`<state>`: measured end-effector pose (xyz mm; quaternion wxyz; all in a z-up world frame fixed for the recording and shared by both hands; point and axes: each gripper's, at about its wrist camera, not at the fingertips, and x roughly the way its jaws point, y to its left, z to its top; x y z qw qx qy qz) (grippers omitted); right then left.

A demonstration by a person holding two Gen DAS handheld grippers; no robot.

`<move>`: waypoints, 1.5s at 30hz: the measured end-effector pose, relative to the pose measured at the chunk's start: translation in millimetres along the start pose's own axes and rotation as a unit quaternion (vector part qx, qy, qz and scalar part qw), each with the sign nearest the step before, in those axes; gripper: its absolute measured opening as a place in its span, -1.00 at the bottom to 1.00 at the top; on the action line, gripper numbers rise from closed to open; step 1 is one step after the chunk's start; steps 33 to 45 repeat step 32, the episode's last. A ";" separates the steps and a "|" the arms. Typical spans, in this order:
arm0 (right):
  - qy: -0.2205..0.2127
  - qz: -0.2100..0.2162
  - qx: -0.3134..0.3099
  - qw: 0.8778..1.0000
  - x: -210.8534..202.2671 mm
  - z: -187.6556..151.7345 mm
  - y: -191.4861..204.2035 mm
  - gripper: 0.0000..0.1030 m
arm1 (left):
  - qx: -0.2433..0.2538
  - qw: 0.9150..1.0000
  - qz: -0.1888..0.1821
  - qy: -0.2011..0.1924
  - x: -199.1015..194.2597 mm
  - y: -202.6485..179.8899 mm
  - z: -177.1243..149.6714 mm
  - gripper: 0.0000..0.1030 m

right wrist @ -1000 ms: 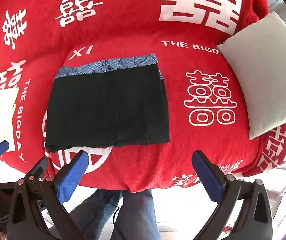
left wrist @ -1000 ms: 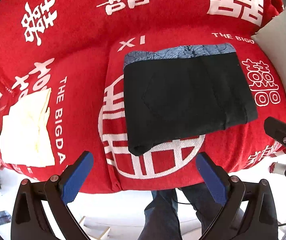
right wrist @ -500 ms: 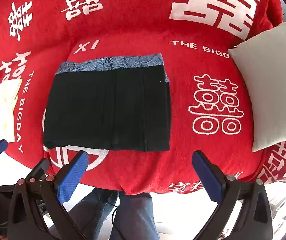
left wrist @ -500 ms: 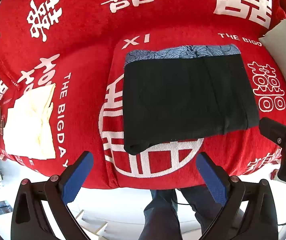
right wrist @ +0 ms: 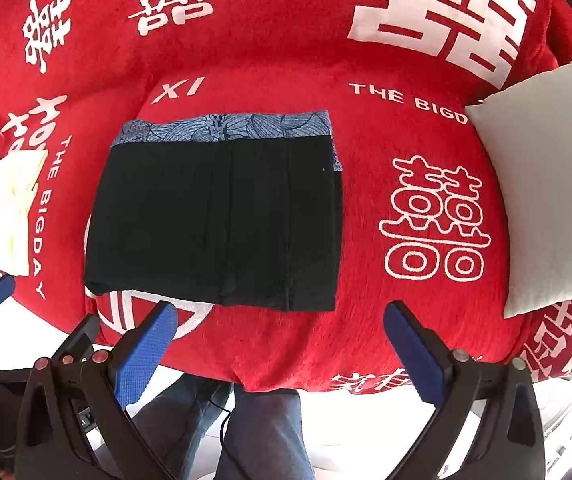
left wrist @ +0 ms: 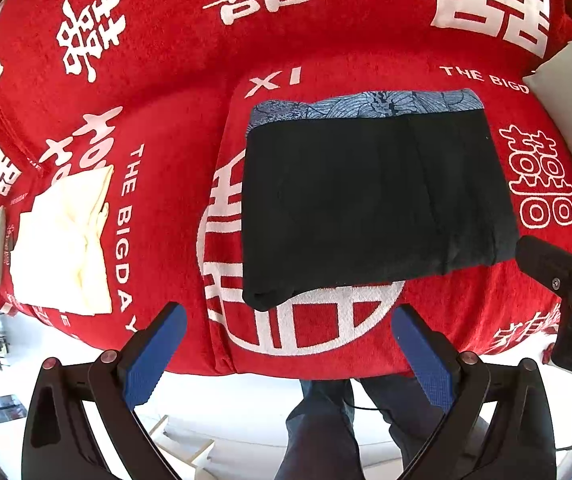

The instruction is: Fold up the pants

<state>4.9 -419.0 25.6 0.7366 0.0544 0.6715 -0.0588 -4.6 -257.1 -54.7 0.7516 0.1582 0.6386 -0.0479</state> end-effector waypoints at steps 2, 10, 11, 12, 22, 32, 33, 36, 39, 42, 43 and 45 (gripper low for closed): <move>0.000 0.000 -0.001 1.000 -0.5 -0.3 -0.8 0.99 | -0.001 1.000 0.000 0.000 -1.2 -1.2 -0.2 1.00; -0.001 0.004 -0.007 1.000 -1.4 -0.7 -3.5 0.99 | -0.010 1.000 -0.003 -0.001 -4.5 -3.4 -0.6 1.00; 0.000 0.005 -0.008 1.000 -1.4 -0.7 -3.7 0.99 | -0.013 1.000 -0.006 -0.001 -4.9 -2.6 -0.6 1.00; 0.001 0.005 -0.009 1.000 -1.3 -0.5 -3.7 0.99 | -0.018 1.000 -0.009 -0.002 -5.4 -1.8 -0.6 1.00; 0.004 0.004 -0.013 1.000 0.3 0.4 -5.9 0.99 | -0.038 0.999 -0.025 0.004 -3.9 -0.8 0.6 1.00; 0.008 0.006 -0.008 1.000 2.3 2.7 -10.8 0.99 | -0.030 0.999 -0.042 -0.011 -9.3 -6.2 2.6 1.00; 0.008 0.006 -0.008 1.000 2.3 2.7 -10.8 0.99 | -0.030 0.999 -0.042 -0.011 -9.3 -6.2 2.6 1.00; 0.008 0.006 -0.008 1.000 2.3 2.7 -10.8 0.99 | -0.030 0.999 -0.042 -0.011 -9.3 -6.2 2.6 1.00; 0.008 0.006 -0.008 1.000 2.3 2.7 -10.8 0.99 | -0.030 0.999 -0.042 -0.011 -9.3 -6.2 2.6 1.00; 0.008 0.006 -0.008 1.000 2.3 2.7 -10.8 0.99 | -0.030 0.999 -0.042 -0.011 -9.3 -6.2 2.6 1.00; 0.008 0.006 -0.008 1.000 2.3 2.7 -10.8 0.99 | -0.030 0.999 -0.042 -0.011 -9.3 -6.2 2.6 1.00; 0.008 0.006 -0.008 1.000 2.3 2.7 -10.8 0.99 | -0.030 0.999 -0.042 -0.011 -9.3 -6.2 2.6 1.00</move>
